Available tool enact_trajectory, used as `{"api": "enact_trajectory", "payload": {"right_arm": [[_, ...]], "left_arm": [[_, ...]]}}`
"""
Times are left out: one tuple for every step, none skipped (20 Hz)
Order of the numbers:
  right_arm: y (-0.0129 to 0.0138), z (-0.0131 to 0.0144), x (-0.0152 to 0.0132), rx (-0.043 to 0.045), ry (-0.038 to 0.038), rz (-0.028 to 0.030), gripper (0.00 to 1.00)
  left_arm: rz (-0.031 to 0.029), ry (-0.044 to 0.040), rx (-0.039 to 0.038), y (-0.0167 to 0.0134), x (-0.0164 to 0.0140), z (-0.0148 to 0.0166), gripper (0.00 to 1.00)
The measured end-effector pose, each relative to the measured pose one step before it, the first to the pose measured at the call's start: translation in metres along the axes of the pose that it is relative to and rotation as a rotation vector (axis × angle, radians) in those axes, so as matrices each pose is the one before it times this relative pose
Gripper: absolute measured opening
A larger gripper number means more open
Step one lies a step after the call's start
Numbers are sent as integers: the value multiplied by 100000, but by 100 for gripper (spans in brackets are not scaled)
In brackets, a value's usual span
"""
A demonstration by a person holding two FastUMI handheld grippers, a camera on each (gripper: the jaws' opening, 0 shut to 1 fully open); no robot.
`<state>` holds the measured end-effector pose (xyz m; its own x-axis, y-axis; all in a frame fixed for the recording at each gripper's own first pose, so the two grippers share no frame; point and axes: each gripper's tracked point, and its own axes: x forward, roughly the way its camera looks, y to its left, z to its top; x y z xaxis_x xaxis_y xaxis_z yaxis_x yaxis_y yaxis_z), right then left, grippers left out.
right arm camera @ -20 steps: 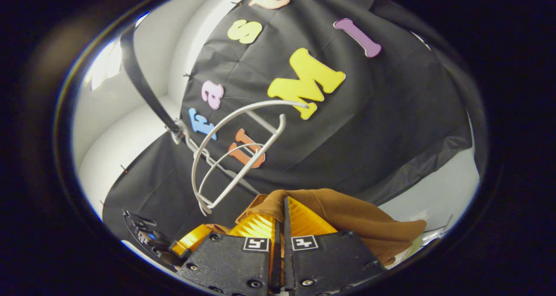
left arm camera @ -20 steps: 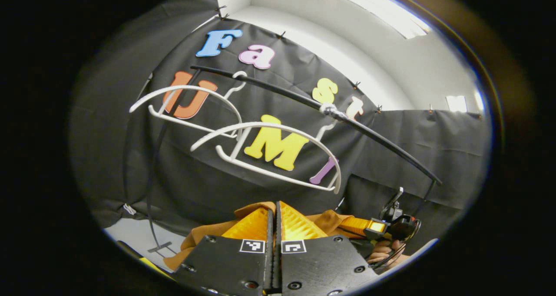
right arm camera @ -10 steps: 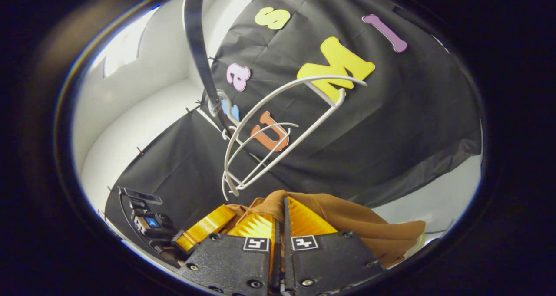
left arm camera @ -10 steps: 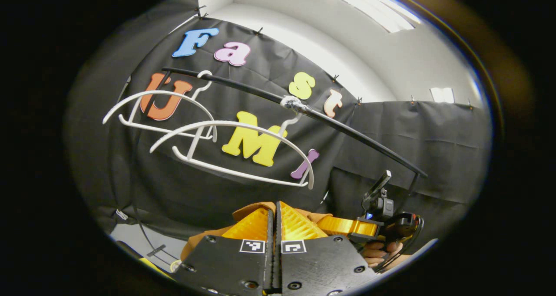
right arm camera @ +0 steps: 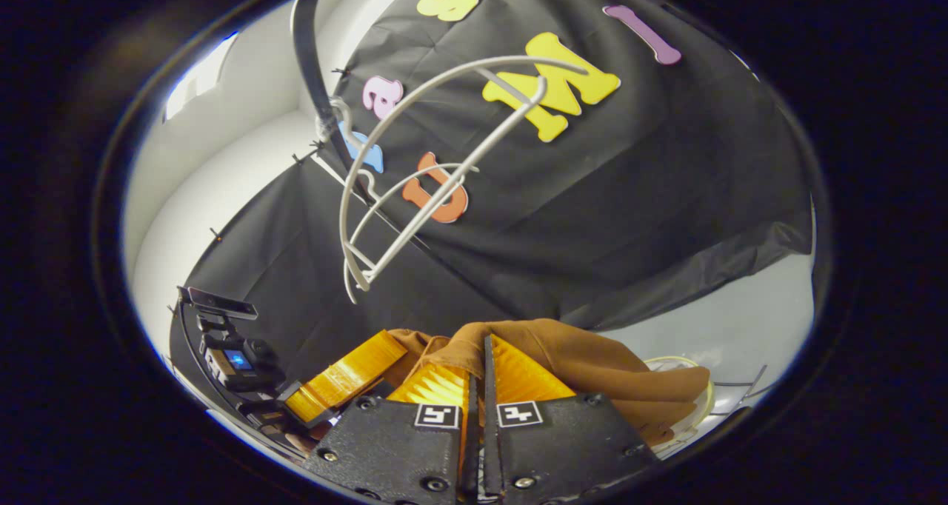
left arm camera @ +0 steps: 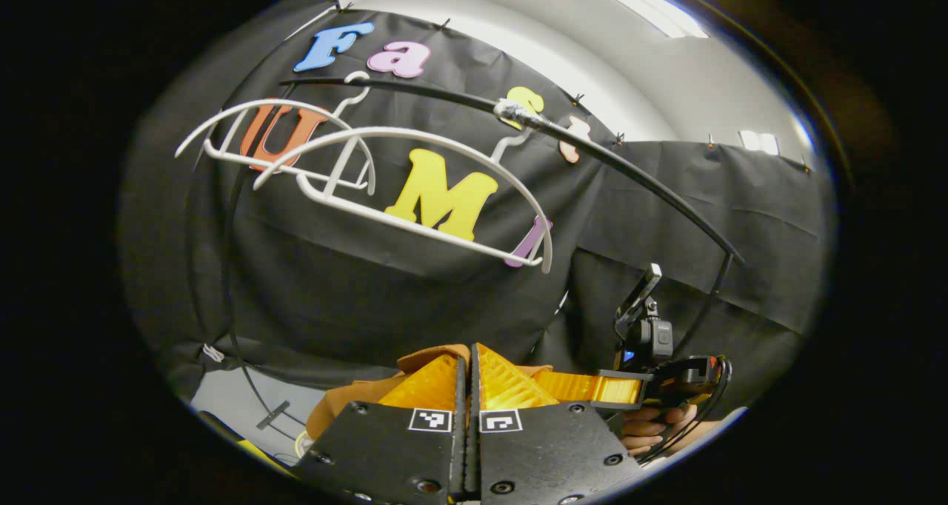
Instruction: Grasp the clothes on the hanger with both hands and then place them into the laundry hamper below.
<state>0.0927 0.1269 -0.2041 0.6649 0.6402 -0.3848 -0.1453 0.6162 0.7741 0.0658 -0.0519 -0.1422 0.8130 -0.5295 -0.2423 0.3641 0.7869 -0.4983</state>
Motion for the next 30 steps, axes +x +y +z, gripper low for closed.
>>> {"api": "enact_trajectory", "payload": {"right_arm": [[-935, -545, 646, 2215, 1344, -1190, 6], [-582, -504, 735, 2301, 1209, 83, 6], [-826, -657, 518, 1934, 1808, -1017, 6], [-859, -758, 534, 1506, 1883, -1409, 6], [-1044, -747, 362, 935, 1939, -2145, 6], [-1143, -1018, -52, 877, 1071, -1408, 6], [-1015, -775, 190, 1257, 1318, -1505, 6], [-717, -663, 374, 2860, 477, -581, 6], [-664, -693, 481, 2795, 804, -177, 6], [-815, -564, 561, 2392, 903, -1699, 6], [-1021, -503, 741, 1187, 742, -2414, 6], [-770, -360, 370, 24, 598, -3606, 6], [-1264, -209, 710, -1390, 765, -3600, 6], [-1192, -159, 817, -1360, 336, -4286, 6], [-1177, -34, 885, -1428, 933, -4575, 6], [-1166, -247, 699, -542, 1374, -4519, 6], [-1042, -153, 756, -219, 1736, -3901, 6], [-1178, -448, 752, 81, 2637, -4098, 6], [-972, -346, 738, -387, 2714, -3308, 6], [-746, -739, 397, -372, 2901, -2735, 6], [-272, -331, 356, 1366, 1262, -554, 6], [-27, -338, 198, 1710, 1886, 291, 9], [85, -224, -117, 1822, 1665, 1488, 16], [-45, -68, -201, 857, 713, -274, 23], [-513, 68, -137, -735, -65, -2517, 30], [-916, -31, 116, -2208, -507, -2536, 36], [-688, 294, -211, -2478, -1010, -2270, 40], [-643, -19, -382, -2830, -824, -2637, 41], [-291, 414, -614, -2565, -1916, -1555, 47], [-195, 415, -669, -2567, -2587, -2130, 50]], "left_arm": [[-44, 1988, -1309, 345, 29, -1030, 9], [488, 1376, -921, 419, 122, -917, 9], [233, 1809, -1074, 440, 113, -930, 9], [962, 1709, -975, 554, 117, -951, 0], [429, 2233, -1048, 476, 210, -964, 0], [1090, 1707, -729, 641, 272, -930, 0], [681, 2088, -767, 669, 201, -814, 0], [1099, 1659, -651, 696, 204, -884, 0], [429, 1791, -980, 408, 398, -816, 9], [933, 1570, -963, 473, 351, -748, 9], [849, 1807, -631, 546, 293, -852, 9], [1299, 2209, -270, 625, 292, -1016, 0], [1063, 1957, -203, 635, 421, -962, 0], [1438, 2157, -176, 544, 743, -792, 9], [1673, 2779, -335, 273, 1095, -385, 9], [1949, 2203, -29, 556, 646, -636, 0], [2164, 2828, -169, 1009, 942, -1499, 0], [2360, 2792, -61, 868, 751, -1117, 0], [3664, 2561, -90, 1075, 576, -866, 0], [3591, 2951, -348, 1061, 558, -1155, 0], [5100, 2172, -305, 1265, 547, -747, 0], [3949, 4686, -1199, 1075, 856, -1124, 2], [2360, 5794, -1613, 807, 922, -1668, 6], [1241, 6055, -1384, 548, 516, -1811, 12], [1709, 7127, -824, 433, 69, -1928, 18], [1922, 2822, 822, 269, 229, -893, 33], [1643, 384, 1575, 114, 183, 321, 46], [1119, -382, 1395, 20, 105, 249, 55], [-55, -220, 331, -274, -227, 125, 64], [-296, -644, -2, -305, -419, 293, 76]]}}
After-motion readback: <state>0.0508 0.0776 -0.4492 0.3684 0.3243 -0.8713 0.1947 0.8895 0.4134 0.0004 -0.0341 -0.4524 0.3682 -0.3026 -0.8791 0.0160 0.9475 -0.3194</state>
